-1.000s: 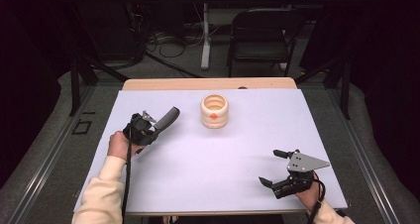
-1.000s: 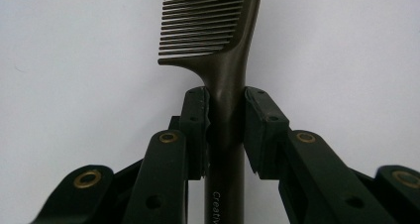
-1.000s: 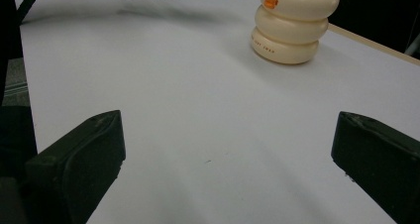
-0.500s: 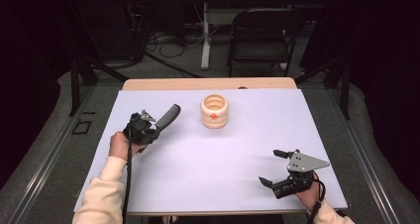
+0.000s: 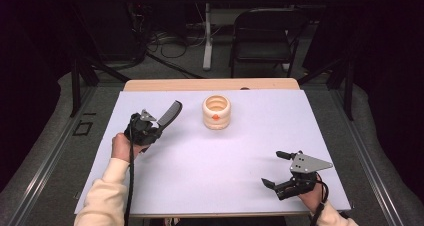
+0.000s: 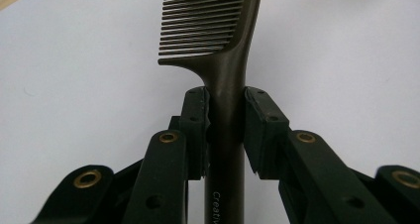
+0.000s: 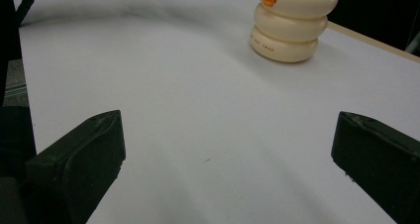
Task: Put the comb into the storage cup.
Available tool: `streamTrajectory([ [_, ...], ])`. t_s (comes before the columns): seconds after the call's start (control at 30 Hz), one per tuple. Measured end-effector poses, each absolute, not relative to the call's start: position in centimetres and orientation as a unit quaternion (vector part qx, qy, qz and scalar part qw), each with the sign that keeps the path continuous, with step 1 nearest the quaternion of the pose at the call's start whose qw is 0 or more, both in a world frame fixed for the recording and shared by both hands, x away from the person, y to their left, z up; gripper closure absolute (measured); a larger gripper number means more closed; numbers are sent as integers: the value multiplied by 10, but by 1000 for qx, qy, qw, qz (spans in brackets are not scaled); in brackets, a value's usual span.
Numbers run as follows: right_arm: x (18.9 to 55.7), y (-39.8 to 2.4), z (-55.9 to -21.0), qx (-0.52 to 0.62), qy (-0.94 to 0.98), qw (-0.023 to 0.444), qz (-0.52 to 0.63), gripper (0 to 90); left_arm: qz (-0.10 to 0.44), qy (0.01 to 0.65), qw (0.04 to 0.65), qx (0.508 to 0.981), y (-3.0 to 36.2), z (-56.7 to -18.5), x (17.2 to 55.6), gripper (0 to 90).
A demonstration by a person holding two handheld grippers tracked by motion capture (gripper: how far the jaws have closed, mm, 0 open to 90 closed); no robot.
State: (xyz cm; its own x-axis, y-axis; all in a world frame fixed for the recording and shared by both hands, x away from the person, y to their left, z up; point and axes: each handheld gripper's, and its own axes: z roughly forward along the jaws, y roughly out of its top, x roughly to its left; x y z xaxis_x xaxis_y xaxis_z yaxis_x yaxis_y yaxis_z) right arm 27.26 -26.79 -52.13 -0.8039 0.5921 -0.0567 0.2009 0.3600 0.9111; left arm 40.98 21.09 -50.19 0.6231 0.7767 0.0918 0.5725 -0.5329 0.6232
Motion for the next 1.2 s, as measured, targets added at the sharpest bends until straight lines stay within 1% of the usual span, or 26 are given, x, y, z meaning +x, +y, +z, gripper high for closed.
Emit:
streamTrajectory([
  [0.63,273,-266,-522,248,803,189,508,0,200,403,335,828,212,-498,406,722],
  [1.2,274,-266,-522,250,804,189,506,0,214,402,376,807,205,-495,407,723],
])
